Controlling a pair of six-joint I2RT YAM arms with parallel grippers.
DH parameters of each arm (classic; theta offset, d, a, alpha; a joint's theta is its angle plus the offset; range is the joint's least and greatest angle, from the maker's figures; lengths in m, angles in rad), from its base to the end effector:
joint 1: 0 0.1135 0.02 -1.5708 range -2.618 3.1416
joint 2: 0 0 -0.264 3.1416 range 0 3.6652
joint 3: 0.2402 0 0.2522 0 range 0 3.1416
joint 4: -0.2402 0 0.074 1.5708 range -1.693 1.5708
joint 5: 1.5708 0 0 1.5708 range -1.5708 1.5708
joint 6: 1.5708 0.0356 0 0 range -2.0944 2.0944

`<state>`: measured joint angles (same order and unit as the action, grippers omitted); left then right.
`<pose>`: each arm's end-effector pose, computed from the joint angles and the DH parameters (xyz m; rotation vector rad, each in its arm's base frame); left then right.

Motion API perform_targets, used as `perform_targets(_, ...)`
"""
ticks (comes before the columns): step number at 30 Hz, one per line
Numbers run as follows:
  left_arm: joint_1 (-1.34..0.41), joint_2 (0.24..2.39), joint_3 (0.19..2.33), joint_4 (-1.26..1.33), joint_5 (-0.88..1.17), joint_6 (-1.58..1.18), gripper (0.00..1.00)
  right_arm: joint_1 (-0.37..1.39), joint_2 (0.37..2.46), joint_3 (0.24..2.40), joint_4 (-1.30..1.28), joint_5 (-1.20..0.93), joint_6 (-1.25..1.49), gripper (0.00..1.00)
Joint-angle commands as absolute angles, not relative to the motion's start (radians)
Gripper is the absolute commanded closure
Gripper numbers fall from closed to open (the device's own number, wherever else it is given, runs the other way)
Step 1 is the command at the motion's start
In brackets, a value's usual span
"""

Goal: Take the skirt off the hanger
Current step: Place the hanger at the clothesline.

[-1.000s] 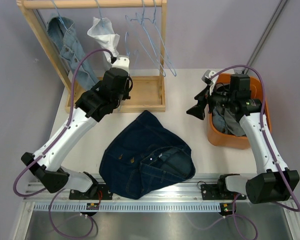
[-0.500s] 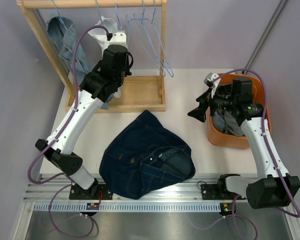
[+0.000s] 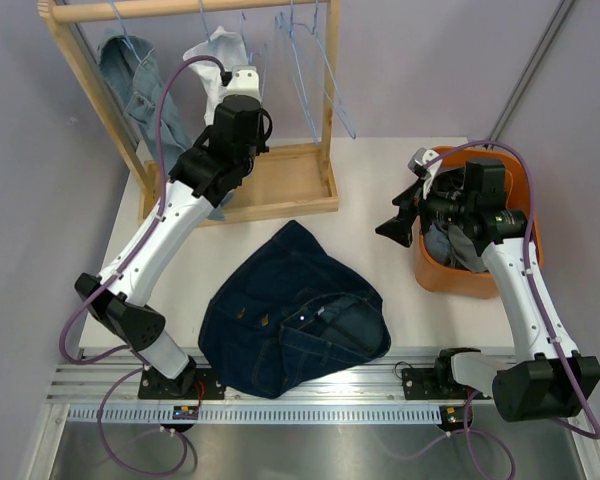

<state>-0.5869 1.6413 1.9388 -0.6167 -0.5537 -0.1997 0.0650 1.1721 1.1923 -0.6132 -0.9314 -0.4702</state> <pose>0.3053 -0.1806 0.4733 -0.0164 1.8410 -0.0262 0.2378 0.0441 0.3685 -1.0003 1.7118 0.7379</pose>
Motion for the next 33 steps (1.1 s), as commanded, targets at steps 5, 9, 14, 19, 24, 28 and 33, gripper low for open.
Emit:
perform_targets(5,-0.621,1.473,1.783,-0.454,-0.568,-0.216,1.0,0.06,1.161,1.196,-0.583,-0.926,-0.463,0.0)
perform_targets(9,-0.626,1.496,1.828,-0.448,-0.571,-0.199,1.0,0.06,1.173,1.2,-0.574,-0.937,-0.451,0.01)
perform_targets(14,-0.624,1.595,1.949,-0.442,-0.575,-0.158,1.0,0.06,1.169,1.195,-0.575,-0.939,-0.448,0.01)
perform_targets(19,-0.592,1.709,2.085,-0.44,-0.581,-0.135,1.0,0.06,1.158,1.189,-0.575,-0.937,-0.449,0.01)
perform_targets(24,-0.568,1.772,2.14,-0.437,-0.581,-0.143,1.0,0.06,1.141,1.178,-0.583,-0.933,-0.454,0.0)
perform_targets(28,-0.566,1.798,2.132,-0.43,-0.578,-0.144,1.0,0.06,1.135,1.167,-0.577,-0.933,-0.454,0.01)
perform_targets(33,-0.561,1.847,2.151,-0.425,-0.574,-0.144,1.0,0.06,1.134,1.167,-0.577,-0.934,-0.453,0.01)
